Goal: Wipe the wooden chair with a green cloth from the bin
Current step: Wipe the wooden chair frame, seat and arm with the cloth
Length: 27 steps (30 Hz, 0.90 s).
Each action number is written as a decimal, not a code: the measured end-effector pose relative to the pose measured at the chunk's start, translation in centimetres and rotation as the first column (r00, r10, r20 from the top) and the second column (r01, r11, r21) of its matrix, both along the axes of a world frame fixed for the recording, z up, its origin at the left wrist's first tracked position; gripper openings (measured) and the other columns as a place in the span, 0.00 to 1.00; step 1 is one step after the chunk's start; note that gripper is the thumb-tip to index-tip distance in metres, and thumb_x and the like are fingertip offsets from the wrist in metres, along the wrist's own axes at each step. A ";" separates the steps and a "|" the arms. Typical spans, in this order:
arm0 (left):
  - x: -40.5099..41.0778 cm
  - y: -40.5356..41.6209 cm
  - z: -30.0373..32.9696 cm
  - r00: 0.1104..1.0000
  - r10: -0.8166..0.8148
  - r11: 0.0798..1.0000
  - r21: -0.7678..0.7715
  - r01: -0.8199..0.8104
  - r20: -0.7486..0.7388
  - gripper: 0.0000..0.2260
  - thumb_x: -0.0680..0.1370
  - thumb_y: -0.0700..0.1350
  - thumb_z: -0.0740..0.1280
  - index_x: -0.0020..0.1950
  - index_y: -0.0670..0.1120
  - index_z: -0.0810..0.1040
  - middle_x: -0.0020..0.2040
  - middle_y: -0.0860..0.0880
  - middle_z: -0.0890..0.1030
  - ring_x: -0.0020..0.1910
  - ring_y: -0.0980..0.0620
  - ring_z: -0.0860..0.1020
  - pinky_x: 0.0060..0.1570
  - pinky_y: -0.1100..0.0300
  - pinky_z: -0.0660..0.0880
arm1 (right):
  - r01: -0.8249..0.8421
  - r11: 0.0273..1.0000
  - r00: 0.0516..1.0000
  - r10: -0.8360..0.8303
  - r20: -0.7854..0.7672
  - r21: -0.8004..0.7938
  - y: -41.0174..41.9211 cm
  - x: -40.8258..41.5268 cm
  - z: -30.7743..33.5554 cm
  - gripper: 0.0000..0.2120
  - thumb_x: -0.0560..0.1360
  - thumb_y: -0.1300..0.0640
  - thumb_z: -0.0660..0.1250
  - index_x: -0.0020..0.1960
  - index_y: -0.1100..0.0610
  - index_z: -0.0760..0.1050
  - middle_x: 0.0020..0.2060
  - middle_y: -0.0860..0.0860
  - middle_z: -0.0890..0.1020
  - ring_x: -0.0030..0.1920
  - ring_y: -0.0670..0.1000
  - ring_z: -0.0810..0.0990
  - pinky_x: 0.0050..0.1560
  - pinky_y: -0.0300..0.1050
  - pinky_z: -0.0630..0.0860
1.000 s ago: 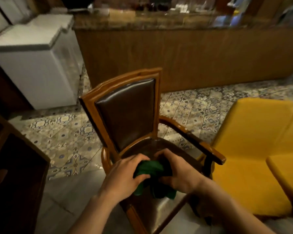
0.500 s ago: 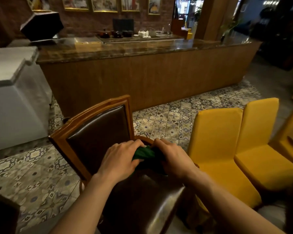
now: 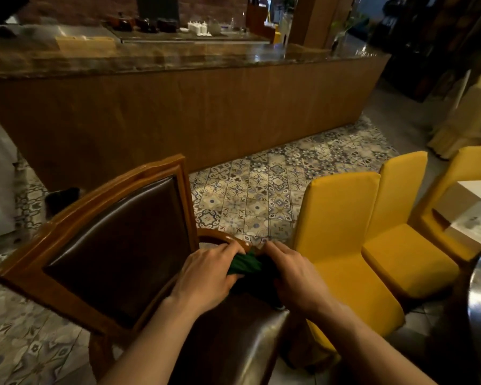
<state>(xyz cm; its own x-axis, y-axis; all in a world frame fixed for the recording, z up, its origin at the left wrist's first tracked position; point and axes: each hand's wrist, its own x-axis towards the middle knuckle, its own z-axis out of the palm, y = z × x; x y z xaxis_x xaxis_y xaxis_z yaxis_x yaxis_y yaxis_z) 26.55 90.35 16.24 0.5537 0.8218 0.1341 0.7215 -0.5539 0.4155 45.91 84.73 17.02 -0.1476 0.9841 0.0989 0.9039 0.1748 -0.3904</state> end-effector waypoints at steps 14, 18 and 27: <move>12.3 11.9 -14.5 0.982 0.187 0.974 -0.123 -0.189 -0.030 0.17 0.77 0.54 0.67 0.63 0.59 0.66 0.58 0.57 0.77 0.59 0.54 0.75 0.60 0.55 0.72 | -0.018 0.990 0.998 0.027 0.061 -0.141 15.8 11.6 -13.2 0.22 0.71 0.41 0.73 0.61 0.47 0.72 0.53 0.47 0.77 0.53 0.52 0.77 0.46 0.51 0.78; 15.0 14.6 -21.0 0.954 0.278 0.938 -0.183 -0.294 -0.107 0.18 0.78 0.53 0.67 0.66 0.57 0.68 0.60 0.56 0.77 0.61 0.54 0.74 0.61 0.56 0.71 | -0.064 0.972 0.994 0.082 0.069 -0.227 20.3 13.6 -19.9 0.25 0.71 0.39 0.74 0.62 0.47 0.72 0.55 0.46 0.77 0.54 0.52 0.76 0.50 0.50 0.78; 13.2 14.9 -27.4 0.941 0.258 0.918 -0.248 -0.310 -0.219 0.24 0.78 0.58 0.65 0.73 0.54 0.68 0.70 0.55 0.70 0.70 0.52 0.68 0.71 0.54 0.64 | -0.160 0.921 0.987 0.159 -0.031 -0.355 20.5 14.0 -27.4 0.24 0.76 0.55 0.67 0.72 0.49 0.69 0.63 0.49 0.76 0.56 0.54 0.74 0.54 0.50 0.76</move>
